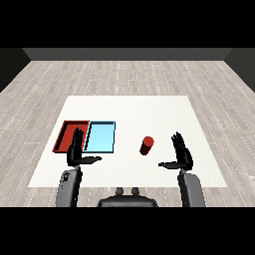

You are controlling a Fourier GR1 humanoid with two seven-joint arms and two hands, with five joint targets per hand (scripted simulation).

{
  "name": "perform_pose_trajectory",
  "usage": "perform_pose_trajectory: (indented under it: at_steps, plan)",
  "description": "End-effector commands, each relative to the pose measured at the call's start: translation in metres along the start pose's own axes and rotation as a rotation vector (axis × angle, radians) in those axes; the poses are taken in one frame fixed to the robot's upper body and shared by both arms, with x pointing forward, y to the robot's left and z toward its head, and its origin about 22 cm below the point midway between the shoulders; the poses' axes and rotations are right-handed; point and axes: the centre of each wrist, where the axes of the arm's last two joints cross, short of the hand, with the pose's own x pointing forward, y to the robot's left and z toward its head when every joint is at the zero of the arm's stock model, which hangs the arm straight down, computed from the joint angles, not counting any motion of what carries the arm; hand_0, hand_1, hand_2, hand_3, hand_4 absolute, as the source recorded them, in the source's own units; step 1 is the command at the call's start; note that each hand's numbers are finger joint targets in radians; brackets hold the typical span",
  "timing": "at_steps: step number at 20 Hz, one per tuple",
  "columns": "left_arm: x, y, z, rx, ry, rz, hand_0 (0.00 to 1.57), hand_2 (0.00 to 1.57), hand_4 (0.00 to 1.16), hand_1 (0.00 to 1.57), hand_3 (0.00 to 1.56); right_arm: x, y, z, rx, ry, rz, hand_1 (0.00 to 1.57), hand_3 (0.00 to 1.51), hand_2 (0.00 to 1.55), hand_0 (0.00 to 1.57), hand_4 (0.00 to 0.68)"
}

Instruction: Pick the red can and put it in the red box

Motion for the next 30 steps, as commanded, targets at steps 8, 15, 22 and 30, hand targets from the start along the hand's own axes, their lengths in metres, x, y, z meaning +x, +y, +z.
perform_pose_trajectory:
  at_steps: [8,15,22,30]
  plan:
    - [-0.016,0.017,-0.006,-0.003,-0.005,-0.001,0.0,0.0,0.0,0.0,0.0,-0.012,0.016,-0.021,0.005,0.027,-0.017,0.0,0.0,0.0,0.0,0.0]
    - [-0.008,0.001,0.0,0.006,0.014,-0.001,0.0,0.0,0.0,0.0,0.0,-0.026,0.005,-0.041,0.009,0.047,-0.06,0.0,0.0,0.0,0.0,0.0]
    - [0.007,-0.014,0.008,-0.005,-0.005,0.037,0.0,0.0,0.0,0.0,0.0,-0.042,0.03,-0.062,-0.001,0.089,-0.127,0.0,0.0,0.0,0.0,0.0]
    - [0.007,0.032,-0.01,0.011,0.0,0.058,0.0,0.0,0.0,0.0,0.0,-0.071,0.052,-0.032,-0.003,0.089,-0.159,0.0,0.0,0.0,0.0,0.0]
